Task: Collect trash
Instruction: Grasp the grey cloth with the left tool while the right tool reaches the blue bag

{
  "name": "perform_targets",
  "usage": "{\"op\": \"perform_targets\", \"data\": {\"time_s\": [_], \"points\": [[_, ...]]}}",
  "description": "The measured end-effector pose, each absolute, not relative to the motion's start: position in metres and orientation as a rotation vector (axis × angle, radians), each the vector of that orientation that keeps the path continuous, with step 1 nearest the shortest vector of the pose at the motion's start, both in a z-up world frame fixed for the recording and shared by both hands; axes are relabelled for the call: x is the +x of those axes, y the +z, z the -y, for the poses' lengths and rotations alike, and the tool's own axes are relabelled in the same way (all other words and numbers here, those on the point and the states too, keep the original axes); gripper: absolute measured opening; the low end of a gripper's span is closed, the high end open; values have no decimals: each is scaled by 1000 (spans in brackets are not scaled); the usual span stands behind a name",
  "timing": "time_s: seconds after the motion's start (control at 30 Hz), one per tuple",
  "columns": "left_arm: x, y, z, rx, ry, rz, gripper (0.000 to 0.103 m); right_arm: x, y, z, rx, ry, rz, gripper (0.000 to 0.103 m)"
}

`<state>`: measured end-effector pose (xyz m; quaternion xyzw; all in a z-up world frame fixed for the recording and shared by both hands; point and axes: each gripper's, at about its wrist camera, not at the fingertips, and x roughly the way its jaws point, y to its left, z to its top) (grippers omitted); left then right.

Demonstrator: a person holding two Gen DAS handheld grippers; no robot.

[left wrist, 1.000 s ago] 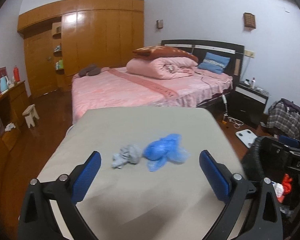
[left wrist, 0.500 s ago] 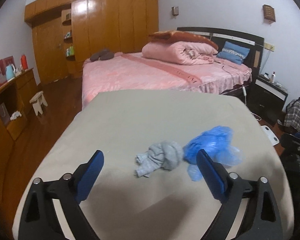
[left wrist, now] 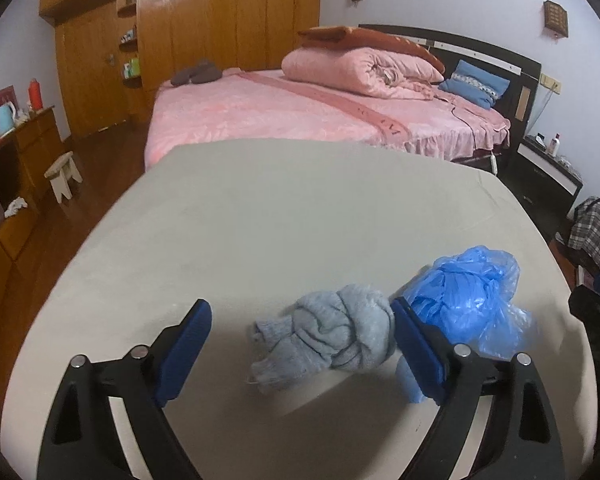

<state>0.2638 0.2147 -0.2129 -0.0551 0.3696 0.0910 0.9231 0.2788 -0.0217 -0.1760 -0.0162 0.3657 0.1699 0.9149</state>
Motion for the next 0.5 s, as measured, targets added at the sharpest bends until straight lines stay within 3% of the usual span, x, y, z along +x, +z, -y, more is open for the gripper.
{"op": "perform_targets", "data": {"time_s": [0.1, 0.17, 0.23, 0.3, 0.5], "points": [[269, -219, -211, -116, 167, -790, 87, 282, -178, 19, -33, 356, -759, 98], [273, -223, -208, -122, 131, -818, 76, 283, -179, 17, -34, 360, -761, 98], [274, -224, -207, -138, 88, -826, 58, 283, -180, 15, -33, 364, -764, 98], [271, -222, -206, -143, 71, -816, 53, 283, -181, 14, -33, 367, -766, 98], [252, -211, -215, -172, 101, -752, 48, 284, -181, 11, -32, 377, -766, 98]]}}
